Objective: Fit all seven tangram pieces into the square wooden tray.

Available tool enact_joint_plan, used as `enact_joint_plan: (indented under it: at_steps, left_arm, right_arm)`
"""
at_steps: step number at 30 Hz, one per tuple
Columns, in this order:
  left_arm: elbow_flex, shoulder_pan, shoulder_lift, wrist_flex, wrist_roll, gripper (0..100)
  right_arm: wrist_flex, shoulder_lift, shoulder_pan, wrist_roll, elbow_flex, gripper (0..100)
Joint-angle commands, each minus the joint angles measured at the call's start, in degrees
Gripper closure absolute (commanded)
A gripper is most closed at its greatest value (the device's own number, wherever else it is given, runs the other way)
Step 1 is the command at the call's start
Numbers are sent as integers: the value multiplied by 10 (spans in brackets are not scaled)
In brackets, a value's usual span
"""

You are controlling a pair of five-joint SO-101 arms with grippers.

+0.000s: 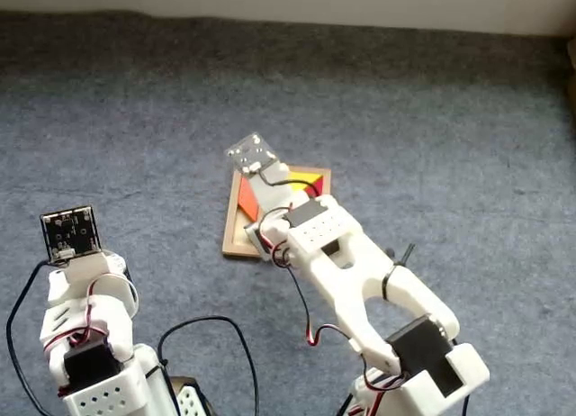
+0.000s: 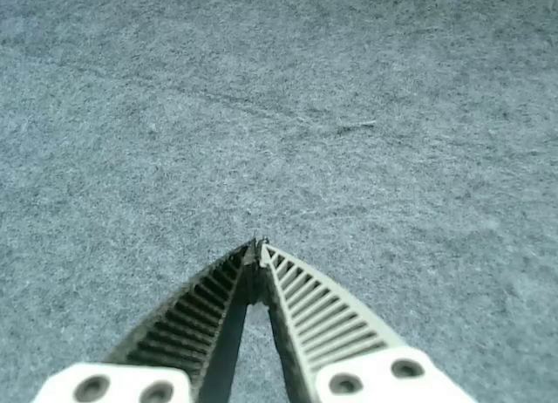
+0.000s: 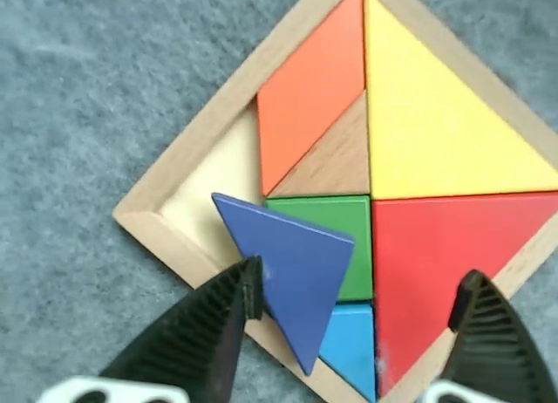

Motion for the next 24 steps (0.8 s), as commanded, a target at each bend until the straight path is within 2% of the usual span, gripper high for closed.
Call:
enact_joint_plan:
  at_steps: [1, 17, 24]
  left_arm:
    - [-2, -4, -22, -12, -5, 969]
    - [-2, -4, -22, -12, -5, 969]
    - [-2, -4, -22, -12, -5, 969]
  right_arm:
    - [4, -25, 10, -21, -27, 670]
    - [1, -22, -22, -19, -28, 670]
    - [9, 58, -21, -19, -55, 670]
